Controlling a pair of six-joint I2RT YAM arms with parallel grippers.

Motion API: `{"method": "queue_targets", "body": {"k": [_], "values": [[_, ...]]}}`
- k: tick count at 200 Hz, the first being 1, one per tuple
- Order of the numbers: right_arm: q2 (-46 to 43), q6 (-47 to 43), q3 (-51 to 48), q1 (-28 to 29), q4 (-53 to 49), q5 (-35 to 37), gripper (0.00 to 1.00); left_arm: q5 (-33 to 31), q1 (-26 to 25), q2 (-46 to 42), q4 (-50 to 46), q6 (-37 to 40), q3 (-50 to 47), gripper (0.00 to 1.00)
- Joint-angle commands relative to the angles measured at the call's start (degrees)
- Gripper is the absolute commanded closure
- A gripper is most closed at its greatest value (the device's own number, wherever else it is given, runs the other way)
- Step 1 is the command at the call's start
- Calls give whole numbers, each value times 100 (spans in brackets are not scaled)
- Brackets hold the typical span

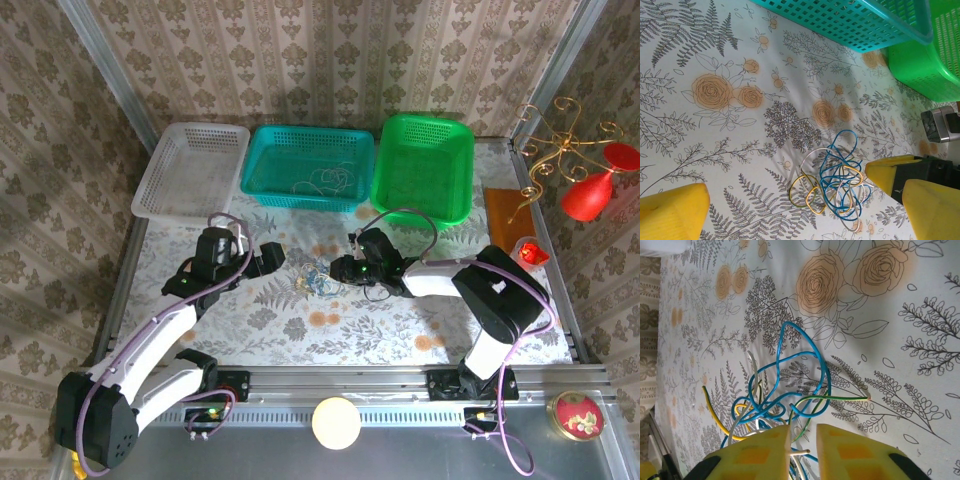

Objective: Untangle the cables

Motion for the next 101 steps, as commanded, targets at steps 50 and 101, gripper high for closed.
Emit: {"method": "queue_targets", "body": {"k": [50,101], "values": [[-562,42,119,32,-192,-253,100,24,6,-254,130,394,-36,0],[-1532,-256,911,65,-1221,-458,100,461,34,-456,644,894,-217,0]]}}
